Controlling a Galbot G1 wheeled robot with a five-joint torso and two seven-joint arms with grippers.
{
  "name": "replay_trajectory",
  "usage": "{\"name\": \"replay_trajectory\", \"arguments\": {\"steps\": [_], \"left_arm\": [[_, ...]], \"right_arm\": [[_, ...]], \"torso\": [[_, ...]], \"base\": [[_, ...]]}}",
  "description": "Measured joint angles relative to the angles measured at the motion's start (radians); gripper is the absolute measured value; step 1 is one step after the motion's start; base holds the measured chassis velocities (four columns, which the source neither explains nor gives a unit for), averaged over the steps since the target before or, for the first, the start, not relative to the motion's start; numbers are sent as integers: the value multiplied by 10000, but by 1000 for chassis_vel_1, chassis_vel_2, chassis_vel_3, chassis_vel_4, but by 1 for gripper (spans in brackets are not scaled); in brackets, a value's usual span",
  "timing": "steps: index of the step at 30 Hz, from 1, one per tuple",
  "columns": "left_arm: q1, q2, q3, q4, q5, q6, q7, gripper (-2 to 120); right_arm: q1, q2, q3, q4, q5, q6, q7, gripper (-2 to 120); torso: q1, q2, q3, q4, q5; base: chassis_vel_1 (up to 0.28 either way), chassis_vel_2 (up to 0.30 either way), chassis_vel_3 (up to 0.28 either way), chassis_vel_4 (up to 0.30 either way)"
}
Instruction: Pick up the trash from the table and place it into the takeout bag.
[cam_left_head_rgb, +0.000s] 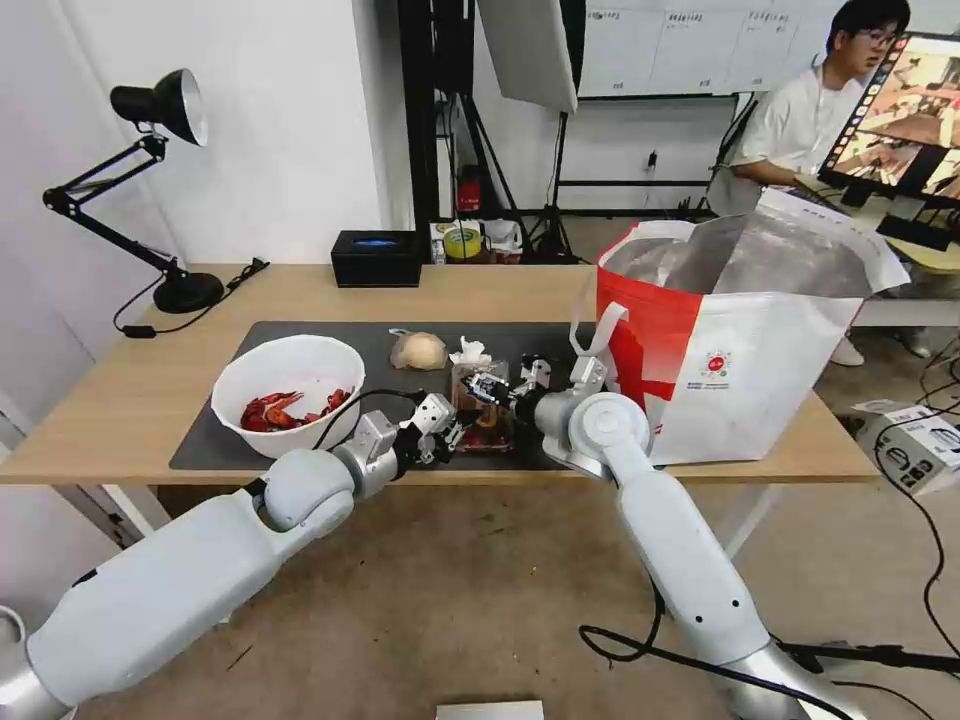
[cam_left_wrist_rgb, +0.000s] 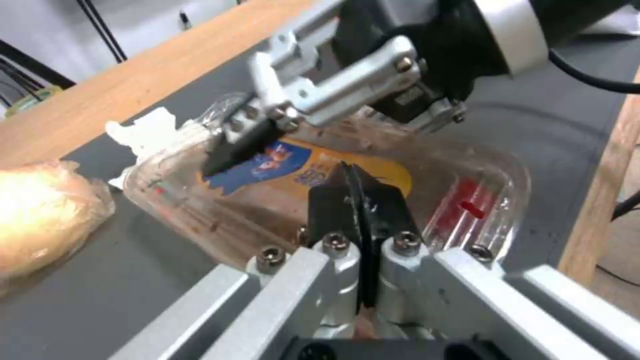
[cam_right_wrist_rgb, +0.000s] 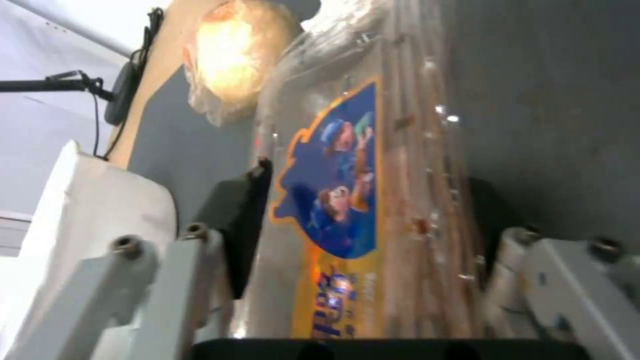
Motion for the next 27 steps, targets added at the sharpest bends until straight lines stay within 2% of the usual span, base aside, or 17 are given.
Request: {"name": "replay_trajectory", "arguments": {"steps": [5, 6, 8, 10, 13, 16, 24, 27], "left_arm": [[12, 79, -74, -6, -35, -31, 3, 0], [12, 79, -74, -6, -35, -31, 3, 0], [95, 104, -151, -9, -39, -55, 5, 0], [131, 111, -174, -17, -39, -70, 5, 0], [311, 189, -262, -109, -36, -181, 22, 0], [439, 251, -350, -178, -32, -201, 41, 0], [596, 441, -578, -330, -44, -239, 119, 0], [973, 554, -1023, -543, -111, -244, 125, 0]], "right_arm": [[-20, -140, 2, 62, 6, 0, 1, 37], [-20, -140, 2, 62, 6, 0, 1, 37], [-20, -152, 12, 63, 7, 5, 1, 25], [-20, -151, 16, 62, 4, 10, 1, 22], [8, -199, -14, 50, -21, 33, -1, 7], [18, -254, -23, 51, -24, 49, -8, 0], [35, -279, 64, 57, -32, 77, -40, 0], [52, -232, 146, 106, -41, 252, -148, 0]], "torso": [[0, 0, 0, 0, 0], [0, 0, 0, 0, 0], [1, 0, 0, 0, 0], [1, 0, 0, 0, 0], [0, 0, 0, 1, 0], [0, 0, 0, 1, 0], [0, 0, 0, 0, 0], [1, 0, 1, -1, 0]], "base": [[0, 0, 0, 0], [0, 0, 0, 0], [0, 0, 0, 0], [0, 0, 0, 0], [0, 0, 0, 0], [0, 0, 0, 0], [0, 0, 0, 0], [0, 0, 0, 0]]}}
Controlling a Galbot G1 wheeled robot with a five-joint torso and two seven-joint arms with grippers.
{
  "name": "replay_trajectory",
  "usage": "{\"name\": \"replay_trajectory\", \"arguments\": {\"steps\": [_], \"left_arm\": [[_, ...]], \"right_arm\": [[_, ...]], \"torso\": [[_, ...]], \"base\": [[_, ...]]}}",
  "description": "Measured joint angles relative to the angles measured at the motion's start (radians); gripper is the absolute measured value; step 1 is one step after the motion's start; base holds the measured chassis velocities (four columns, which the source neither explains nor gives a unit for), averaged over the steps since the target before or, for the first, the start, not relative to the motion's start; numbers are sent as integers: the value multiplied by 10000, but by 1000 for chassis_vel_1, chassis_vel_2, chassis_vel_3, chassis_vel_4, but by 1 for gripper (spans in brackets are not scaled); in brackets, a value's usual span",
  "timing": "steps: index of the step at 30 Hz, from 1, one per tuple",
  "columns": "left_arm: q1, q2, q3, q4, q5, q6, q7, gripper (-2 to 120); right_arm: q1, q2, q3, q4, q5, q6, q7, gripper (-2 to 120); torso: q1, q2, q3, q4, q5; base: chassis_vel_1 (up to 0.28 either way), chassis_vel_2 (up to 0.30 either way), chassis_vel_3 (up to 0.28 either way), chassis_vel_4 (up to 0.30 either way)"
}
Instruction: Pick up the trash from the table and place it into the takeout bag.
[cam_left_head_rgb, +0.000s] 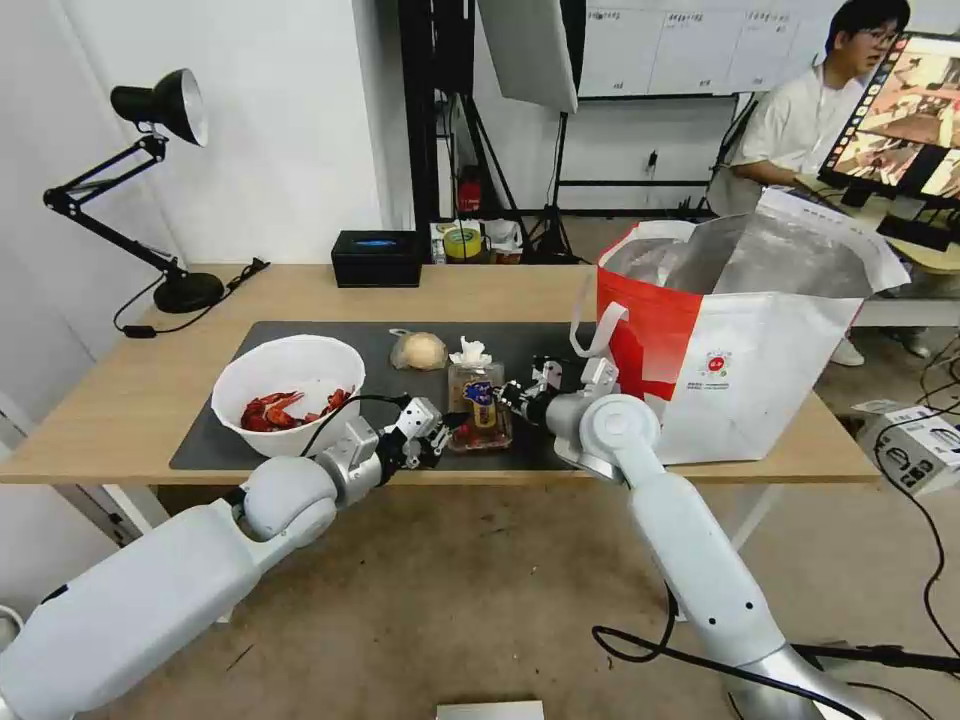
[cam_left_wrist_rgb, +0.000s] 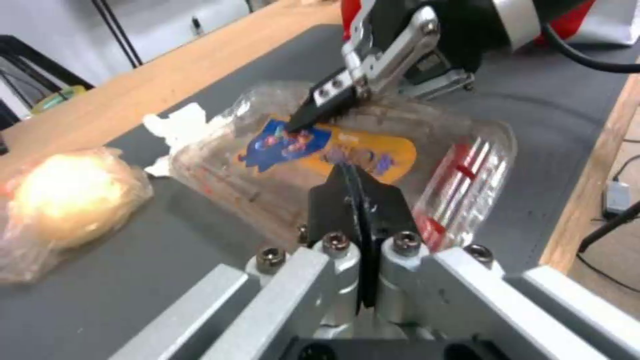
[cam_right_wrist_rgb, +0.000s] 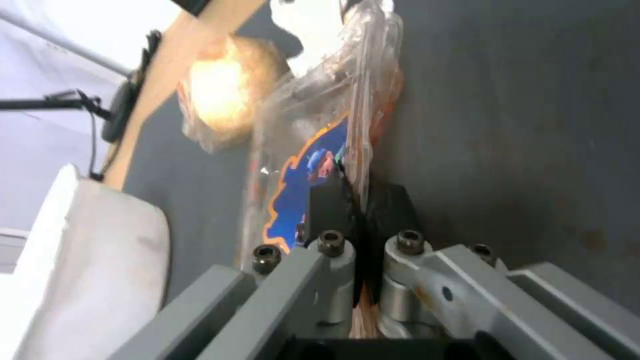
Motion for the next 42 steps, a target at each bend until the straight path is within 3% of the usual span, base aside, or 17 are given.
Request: {"name": "replay_trajectory", "arguments": {"steps": [3, 5, 9, 12, 13, 16, 20, 26, 27, 30, 32, 39, 42], "left_arm": [[315, 106, -309, -146, -3, -16, 0, 0], [1158, 317, -1063, -474, 9, -72, 8, 0], [1879, 448, -1723, -713, 66, -105, 41, 0], [3109, 653, -2927, -1144, 179, -166, 54, 1], [3109, 653, -2927, -1144, 179, -166, 54, 1], [3615, 733, -3348, -1483, 179, -180, 31, 17], [3721, 757, -3437, -1617, 168, -181, -20, 25], [4340, 789, -3759, -1821, 278, -343, -139, 52], [4340, 789, -3759, -1821, 278, -343, -139, 52], [4685, 697, -3994, -1836, 343, -599, -265, 69], [4734, 670, -4029, -1837, 343, -634, -299, 71], [5268, 436, -4525, -1768, 332, -928, -361, 97], [5533, 340, -4765, -1808, 339, -990, -362, 99]], "right_arm": [[30, -17, 18, 100, -15, 75, -83, 0], [62, -125, 28, 276, -38, 129, -168, 0], [58, -199, 24, 393, -60, 149, -250, 0], [-13, -291, -26, 647, -133, 175, -420, 0], [-13, -291, -26, 647, -133, 175, -420, 0], [-174, -504, 134, 1213, -147, 283, -610, 0], [-242, -669, 312, 1633, -107, 398, -816, 0], [-329, -1410, 847, 3039, 520, 804, -1245, 0], [-329, -1410, 847, 3039, 520, 804, -1245, 0], [-263, -2034, 1133, 3857, 937, 1068, -1262, 0], [-260, -2153, 1197, 3977, 990, 1097, -1265, 0], [-156, -3631, 2070, 5145, 1568, 1540, -1271, 0], [-37, -4266, 2388, 5327, 1706, 1774, -1234, 0]], "torso": [[1, 1, 0, 0, 0], [0, 1, 0, 1, -1], [0, 1, 0, 0, -2], [-1, 1, -1, 5, 1], [-1, 1, -1, 5, 1], [0, 0, -2, 2, 0], [0, 0, -1, -2, 0], [-1, 1, -2, 0, 0], [-1, 1, -2, 0, 0], [0, 1, -2, 1, 2], [0, 0, -2, 2, 1], [1, 1, -2, 0, 2], [0, 1, -2, 0, 3]], "base": [[0, 0, 0, 0], [0, 0, 0, 0], [0, 0, 0, 0], [0, 0, 0, 0], [0, 0, 0, 0], [0, 0, 0, 0], [0, 0, 0, 0], [0, 0, 0, 0], [0, 0, 0, 0], [0, 0, 0, 0], [0, 0, 0, 0], [0, 0, 0, 0], [0, 0, 0, 0]]}}
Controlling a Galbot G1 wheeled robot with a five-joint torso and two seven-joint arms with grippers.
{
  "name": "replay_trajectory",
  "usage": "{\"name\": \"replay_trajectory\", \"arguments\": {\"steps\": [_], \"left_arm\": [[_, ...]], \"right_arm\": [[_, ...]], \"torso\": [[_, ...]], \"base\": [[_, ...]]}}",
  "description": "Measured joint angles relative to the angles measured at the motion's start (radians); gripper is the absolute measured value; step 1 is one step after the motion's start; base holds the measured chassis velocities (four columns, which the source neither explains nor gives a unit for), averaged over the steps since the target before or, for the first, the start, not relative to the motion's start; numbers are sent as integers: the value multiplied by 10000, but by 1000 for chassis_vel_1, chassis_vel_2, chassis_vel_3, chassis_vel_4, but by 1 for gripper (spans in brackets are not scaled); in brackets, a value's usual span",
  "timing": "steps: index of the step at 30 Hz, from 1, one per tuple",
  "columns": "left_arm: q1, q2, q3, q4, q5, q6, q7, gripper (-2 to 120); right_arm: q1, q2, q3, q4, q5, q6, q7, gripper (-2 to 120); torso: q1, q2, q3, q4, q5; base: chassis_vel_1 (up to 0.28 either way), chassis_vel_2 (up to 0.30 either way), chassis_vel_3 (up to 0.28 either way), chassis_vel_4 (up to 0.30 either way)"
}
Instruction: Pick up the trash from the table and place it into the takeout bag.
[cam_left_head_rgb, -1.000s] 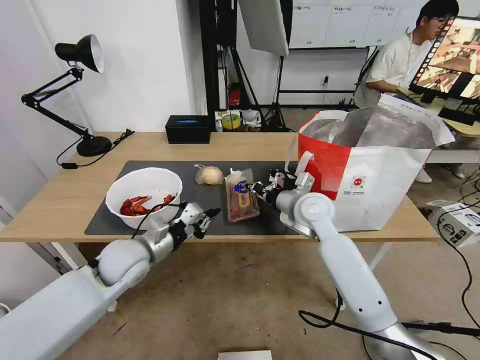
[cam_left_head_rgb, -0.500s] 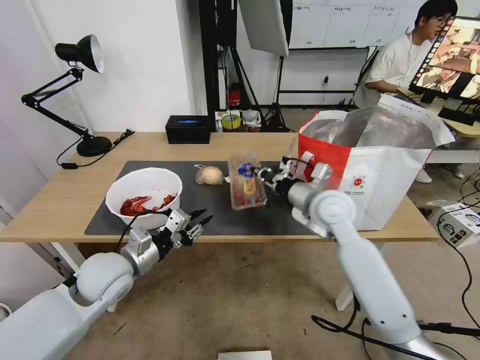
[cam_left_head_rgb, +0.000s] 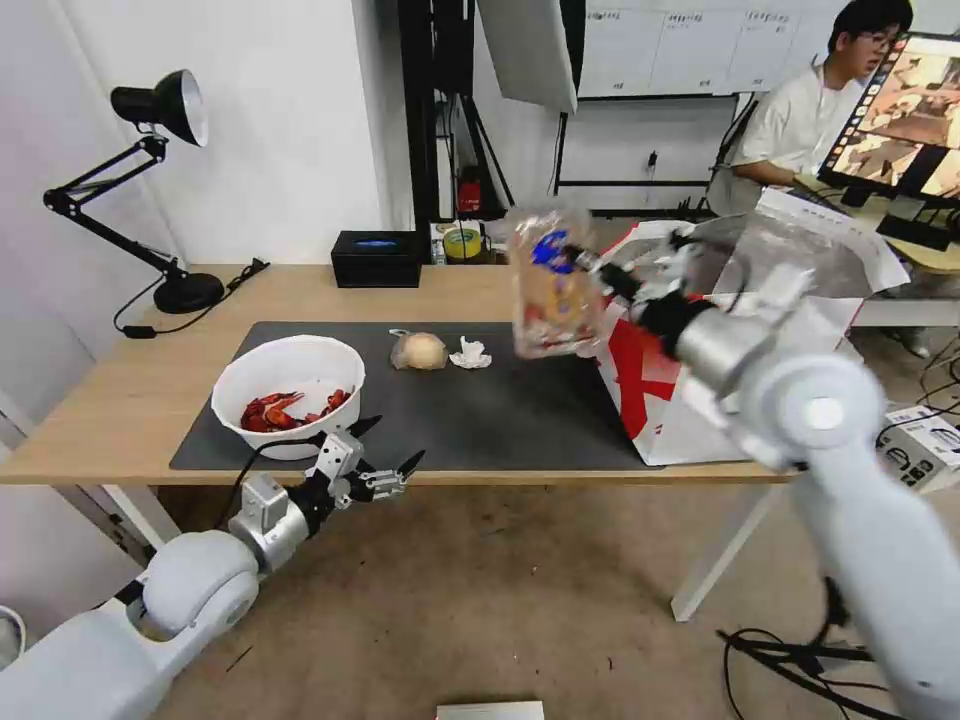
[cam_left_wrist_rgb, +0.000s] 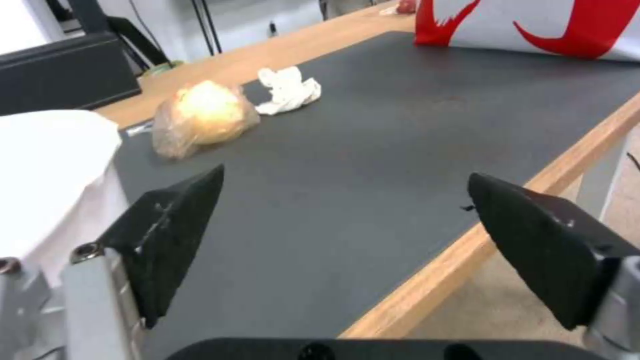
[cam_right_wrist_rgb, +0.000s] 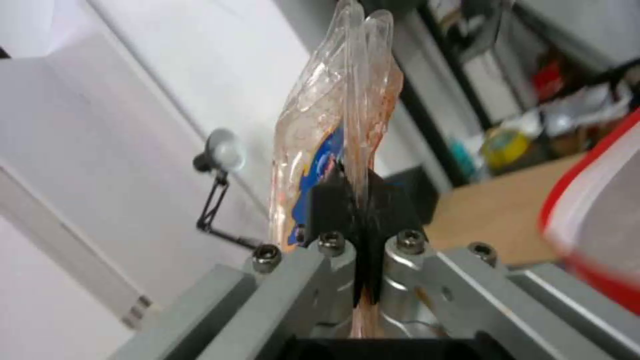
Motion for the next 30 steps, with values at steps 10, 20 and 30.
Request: {"name": "replay_trajectory", "arguments": {"steps": [10, 20, 30], "left_arm": [[854, -333, -611, -90, 80, -465, 13, 100], [1289, -623, -964, -462, 182, -482, 4, 100], [1468, -780, -1103, -450, 542, -715, 83, 100]], "right_arm": [[93, -1919, 841, -276, 261, 622, -71, 0], [477, -2482, 1057, -1613, -318, 1005, 334, 0], [540, -2571, 525, -2160, -1896, 908, 370, 0]], "torso": [[0, -1, 0, 1, -2], [0, -1, 1, 0, -1], [0, -1, 1, 1, -3]], "base": [[0, 0, 0, 0], [0, 0, 0, 0], [0, 0, 0, 0]]}}
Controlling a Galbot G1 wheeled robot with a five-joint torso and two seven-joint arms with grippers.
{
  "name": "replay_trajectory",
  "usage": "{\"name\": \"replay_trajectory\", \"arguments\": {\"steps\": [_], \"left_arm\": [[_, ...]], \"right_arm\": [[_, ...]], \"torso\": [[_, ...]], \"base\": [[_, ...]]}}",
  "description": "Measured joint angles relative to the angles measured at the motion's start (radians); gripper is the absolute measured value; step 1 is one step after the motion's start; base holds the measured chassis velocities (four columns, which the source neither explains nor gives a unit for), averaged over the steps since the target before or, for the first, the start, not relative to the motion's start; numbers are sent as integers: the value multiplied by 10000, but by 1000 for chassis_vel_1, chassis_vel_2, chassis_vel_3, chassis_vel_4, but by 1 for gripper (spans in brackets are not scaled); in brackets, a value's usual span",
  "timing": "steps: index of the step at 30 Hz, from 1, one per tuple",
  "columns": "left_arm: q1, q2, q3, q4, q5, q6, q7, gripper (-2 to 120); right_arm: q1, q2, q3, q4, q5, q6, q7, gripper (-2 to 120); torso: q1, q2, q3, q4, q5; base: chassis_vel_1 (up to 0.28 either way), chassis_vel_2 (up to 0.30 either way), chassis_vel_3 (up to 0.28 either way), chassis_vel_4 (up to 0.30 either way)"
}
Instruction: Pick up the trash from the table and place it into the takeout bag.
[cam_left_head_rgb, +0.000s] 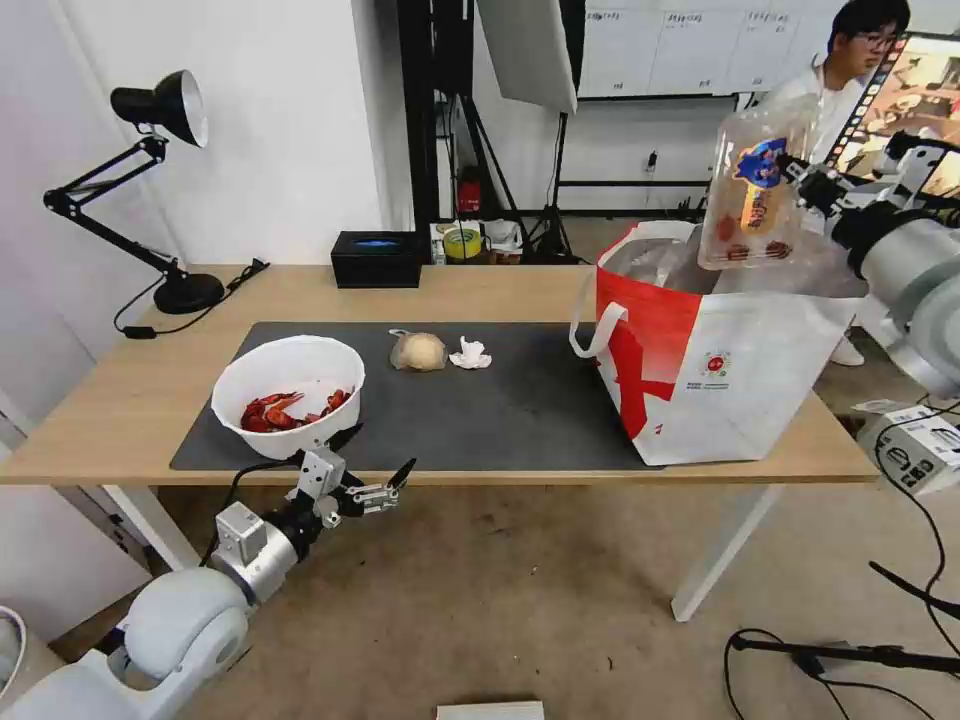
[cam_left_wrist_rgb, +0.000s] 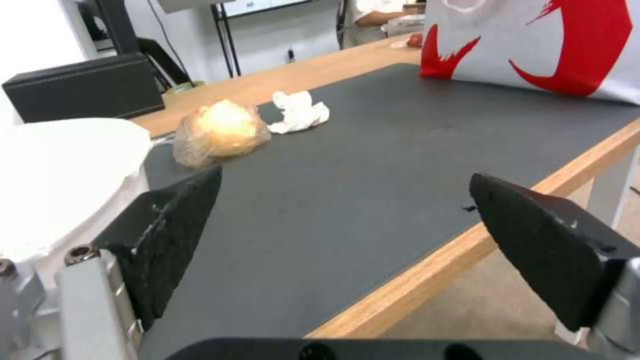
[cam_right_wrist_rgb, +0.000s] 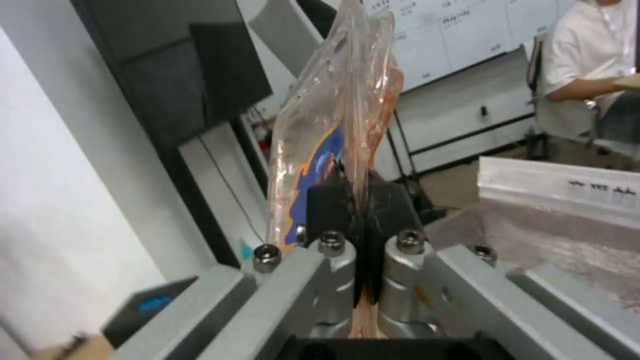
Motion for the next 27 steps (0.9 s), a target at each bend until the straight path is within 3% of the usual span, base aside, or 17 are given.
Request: {"name": "replay_trajectory", "arguments": {"steps": [14, 27], "left_arm": [[-826, 27, 864, 364, 71, 35, 89, 100], [-891, 23, 1052, 291, 63, 356, 207, 100]], "right_arm": [[-330, 267, -317, -242, -1028, -198, -45, 0], [-722, 479, -272, -170, -819, -212, -63, 0]], "torso": [[0, 0, 0, 0, 1], [0, 0, 0, 1, 0]], "base": [[0, 0, 0, 0], [0, 0, 0, 0]]}}
